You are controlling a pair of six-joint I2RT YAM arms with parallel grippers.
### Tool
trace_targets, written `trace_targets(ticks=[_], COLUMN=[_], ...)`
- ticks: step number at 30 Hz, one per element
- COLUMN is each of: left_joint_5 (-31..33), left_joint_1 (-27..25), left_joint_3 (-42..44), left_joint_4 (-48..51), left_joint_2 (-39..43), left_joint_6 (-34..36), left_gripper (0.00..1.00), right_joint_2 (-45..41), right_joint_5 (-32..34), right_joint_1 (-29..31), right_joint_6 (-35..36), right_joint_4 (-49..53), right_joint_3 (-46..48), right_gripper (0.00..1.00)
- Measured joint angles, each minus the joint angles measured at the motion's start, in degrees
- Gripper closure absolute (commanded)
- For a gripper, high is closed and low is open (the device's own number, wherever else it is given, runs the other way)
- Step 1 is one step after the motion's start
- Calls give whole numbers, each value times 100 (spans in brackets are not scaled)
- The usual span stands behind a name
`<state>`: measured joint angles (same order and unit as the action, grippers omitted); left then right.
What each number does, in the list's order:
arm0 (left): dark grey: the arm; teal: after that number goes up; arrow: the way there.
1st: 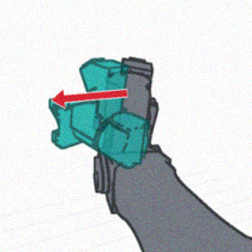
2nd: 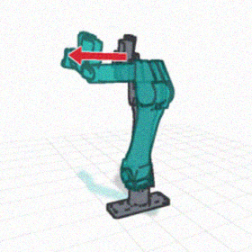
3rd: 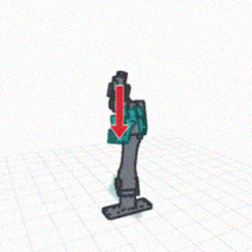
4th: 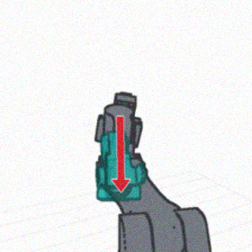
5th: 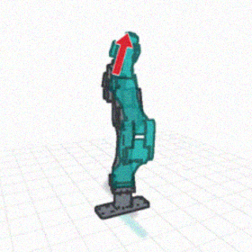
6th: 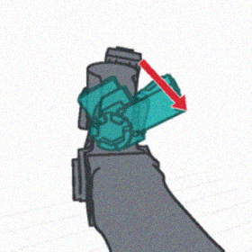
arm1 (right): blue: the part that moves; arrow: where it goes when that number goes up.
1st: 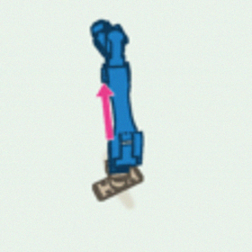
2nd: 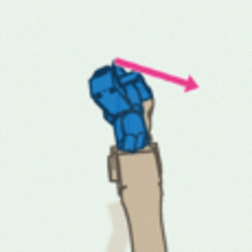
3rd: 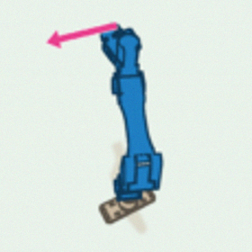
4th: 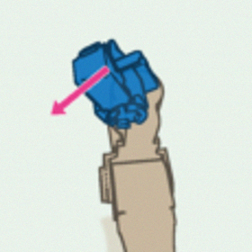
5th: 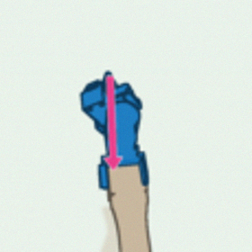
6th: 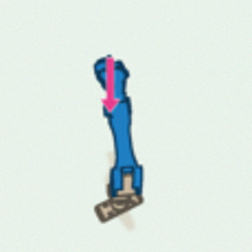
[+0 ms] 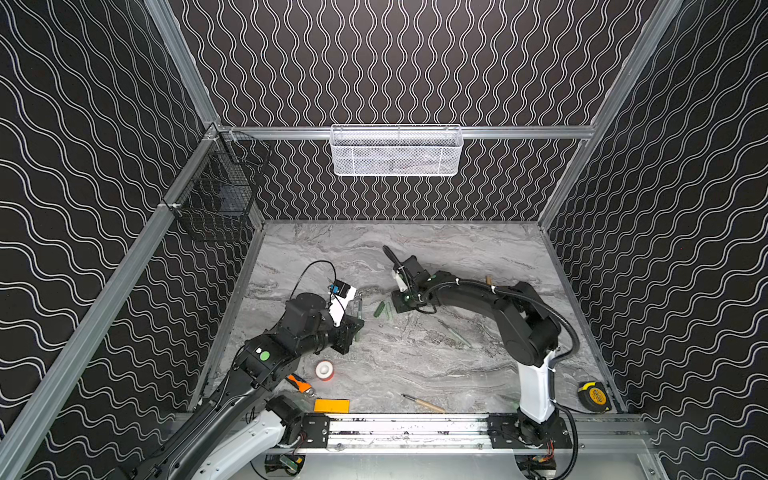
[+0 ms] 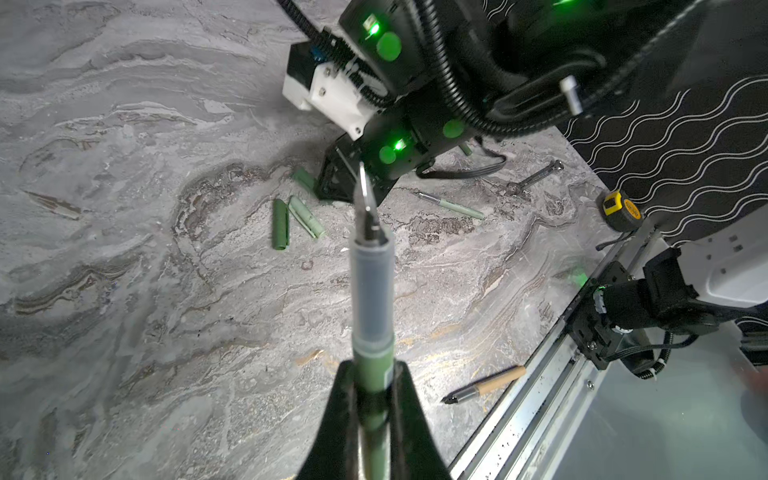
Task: Insert the pens into the pen caps
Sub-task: 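Close the right gripper on one green cap and lift it, then bring the green cap above the pen tip held by the left gripper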
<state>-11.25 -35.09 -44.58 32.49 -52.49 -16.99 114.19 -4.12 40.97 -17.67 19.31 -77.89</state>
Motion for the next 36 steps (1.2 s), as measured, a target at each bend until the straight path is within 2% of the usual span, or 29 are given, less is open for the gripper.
trace_targets(ticks=[7, 11, 18, 28, 36], left_joint_5=[-459, -699, -1064, -1379, -1427], left_joint_1=[-48, -138, -372, -699, -774], left_joint_3=[581, 750, 903, 966, 970], left_joint_4=[-592, -1099, -2068, -2695, -2750], left_joint_2=[-376, -577, -898, -1067, -973], left_joint_6=[-518, -555, -601, -651, -636], left_gripper=[100, 100, 100, 100, 100], right_joint_2=[-1480, -2315, -3362, -3832, -3807], right_joint_5=[-699, -1215, -2024, -2387, -2612], right_joint_1=[-334, -354, -363, -332, -195], right_joint_6=[-260, -444, -1235, -2208, -2500], right_joint_4=[-997, -1794, -3528, -5012, -5589], right_joint_3=[1309, 2083, 3283, 3674, 3679], right_gripper=[89, 88, 88, 87, 87])
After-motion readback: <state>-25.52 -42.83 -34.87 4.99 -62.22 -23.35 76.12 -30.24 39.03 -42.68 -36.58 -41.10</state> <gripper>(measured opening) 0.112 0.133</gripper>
